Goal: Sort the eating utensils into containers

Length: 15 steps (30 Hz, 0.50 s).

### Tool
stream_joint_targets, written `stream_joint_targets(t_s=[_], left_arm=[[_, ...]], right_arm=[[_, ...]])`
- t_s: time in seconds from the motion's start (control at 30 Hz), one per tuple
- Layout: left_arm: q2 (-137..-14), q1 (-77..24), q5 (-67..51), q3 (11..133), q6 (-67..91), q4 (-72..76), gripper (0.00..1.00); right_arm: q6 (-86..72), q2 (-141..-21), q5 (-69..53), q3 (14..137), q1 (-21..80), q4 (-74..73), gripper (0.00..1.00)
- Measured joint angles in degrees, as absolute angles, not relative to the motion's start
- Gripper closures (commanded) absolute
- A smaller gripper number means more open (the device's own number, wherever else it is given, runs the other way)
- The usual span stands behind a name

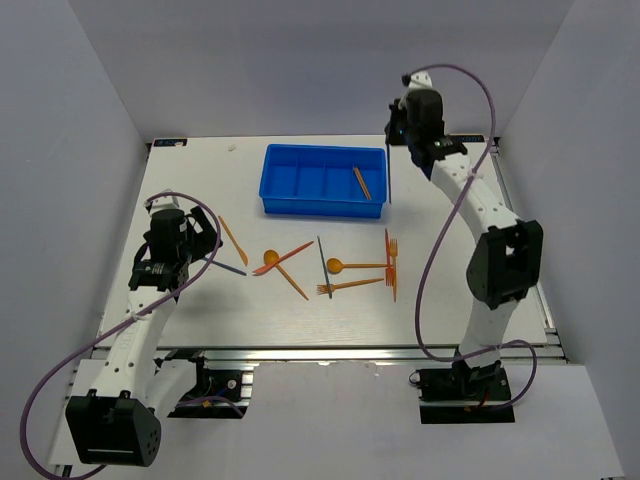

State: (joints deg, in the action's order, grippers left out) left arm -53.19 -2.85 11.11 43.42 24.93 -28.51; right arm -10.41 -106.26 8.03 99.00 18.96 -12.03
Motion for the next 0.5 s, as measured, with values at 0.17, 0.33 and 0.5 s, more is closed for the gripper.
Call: stream_joint_targets(t_s=[0.17, 0.33, 0.5], left_arm=[[-53.6, -2.9, 11.1, 43.4, 24.9, -28.5, 0.02], [-55.2, -3.1, 11.1, 43.4, 24.9, -28.7, 0.02], [-55.5, -3.2, 11.1, 43.4, 24.9, -28.8, 0.02]], right_arm=[[-9.8, -119.4, 5.9, 119.7, 19.0, -9.0, 1.0], [-8.7, -128.1, 4.3, 126.8, 19.0, -3.2, 1.0], [-5.5, -130.1, 2.6, 121.0, 19.0, 3.6, 1.0]])
